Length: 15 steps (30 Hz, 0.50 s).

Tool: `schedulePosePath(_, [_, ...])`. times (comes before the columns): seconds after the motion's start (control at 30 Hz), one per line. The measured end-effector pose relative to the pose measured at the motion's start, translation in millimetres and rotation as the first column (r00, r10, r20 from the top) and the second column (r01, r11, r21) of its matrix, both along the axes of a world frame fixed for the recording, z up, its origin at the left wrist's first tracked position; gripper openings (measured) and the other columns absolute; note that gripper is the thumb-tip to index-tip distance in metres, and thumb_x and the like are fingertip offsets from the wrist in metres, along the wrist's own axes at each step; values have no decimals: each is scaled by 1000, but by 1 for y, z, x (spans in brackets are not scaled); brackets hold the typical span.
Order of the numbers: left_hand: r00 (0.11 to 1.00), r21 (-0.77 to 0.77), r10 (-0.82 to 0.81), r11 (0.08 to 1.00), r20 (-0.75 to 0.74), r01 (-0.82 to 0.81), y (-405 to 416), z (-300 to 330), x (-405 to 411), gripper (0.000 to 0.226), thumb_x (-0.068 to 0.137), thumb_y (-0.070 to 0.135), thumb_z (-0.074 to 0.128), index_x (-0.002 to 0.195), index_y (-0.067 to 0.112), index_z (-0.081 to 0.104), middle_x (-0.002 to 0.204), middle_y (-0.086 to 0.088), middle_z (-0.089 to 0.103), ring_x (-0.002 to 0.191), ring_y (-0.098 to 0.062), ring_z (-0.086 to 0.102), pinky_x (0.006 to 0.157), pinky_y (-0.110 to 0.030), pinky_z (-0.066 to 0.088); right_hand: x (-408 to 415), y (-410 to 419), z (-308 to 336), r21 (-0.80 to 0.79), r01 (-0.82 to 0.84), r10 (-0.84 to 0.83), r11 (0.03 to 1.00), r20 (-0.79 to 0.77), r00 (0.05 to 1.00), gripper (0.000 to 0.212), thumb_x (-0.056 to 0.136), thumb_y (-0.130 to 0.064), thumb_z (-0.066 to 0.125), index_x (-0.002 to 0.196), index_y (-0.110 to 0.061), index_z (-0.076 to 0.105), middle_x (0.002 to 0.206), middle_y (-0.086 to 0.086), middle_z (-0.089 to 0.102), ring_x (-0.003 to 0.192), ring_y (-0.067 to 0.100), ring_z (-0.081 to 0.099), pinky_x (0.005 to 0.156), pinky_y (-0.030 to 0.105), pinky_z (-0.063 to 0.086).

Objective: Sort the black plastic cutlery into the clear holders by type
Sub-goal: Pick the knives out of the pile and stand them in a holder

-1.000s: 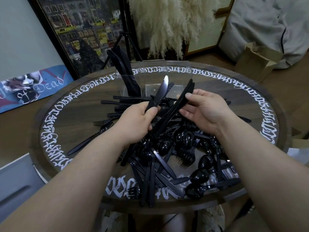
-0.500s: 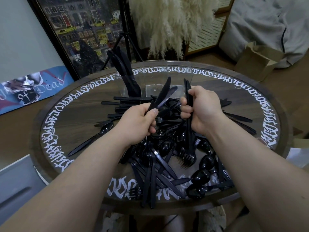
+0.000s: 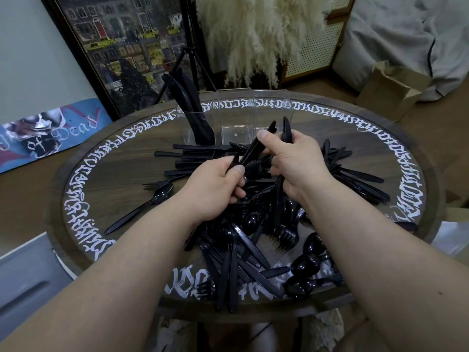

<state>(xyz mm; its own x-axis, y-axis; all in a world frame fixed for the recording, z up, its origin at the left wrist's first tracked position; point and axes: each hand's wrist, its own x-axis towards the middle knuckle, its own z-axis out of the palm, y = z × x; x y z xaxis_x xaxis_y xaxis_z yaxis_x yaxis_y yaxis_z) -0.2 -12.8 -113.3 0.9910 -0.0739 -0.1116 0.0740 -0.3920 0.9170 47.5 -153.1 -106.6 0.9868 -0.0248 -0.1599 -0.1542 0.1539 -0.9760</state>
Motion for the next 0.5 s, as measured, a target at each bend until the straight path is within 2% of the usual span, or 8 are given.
schedulePosePath(0.17, [999, -58, 41, 997, -25, -42, -1, -1, 1, 25, 101, 18, 41, 81, 21, 54, 76, 3, 59, 65, -7, 60, 62, -25, 50, 3, 0, -2, 31, 21, -20, 999, -29, 999, 17, 83, -16, 71, 74, -14, 56, 68, 3, 58, 36, 2, 36, 39, 19, 29])
schedulePosePath(0.33, [994, -127, 101, 986, -48, -106, 0, -1, 3, 22, 102, 20, 40, 87, 22, 57, 78, 2, 61, 67, -10, 61, 61, -25, 48, 5, 0, -2, 27, 55, -54, 998, -45, 998, 17, 80, -15, 68, 73, -14, 53, 77, 14, 59, 36, 4, 33, 38, 20, 27])
schedulePosePath(0.5, [988, -223, 102, 966, -120, -127, 0, 0, 3, 21, 102, 19, 40, 90, 14, 57, 75, -1, 56, 66, -15, 60, 57, -25, 49, 5, 4, -1, 31, 34, -34, 999, -3, 999, 10, 86, -10, 58, 78, -11, 52, 77, 15, 47, 41, 8, 29, 40, 22, 26])
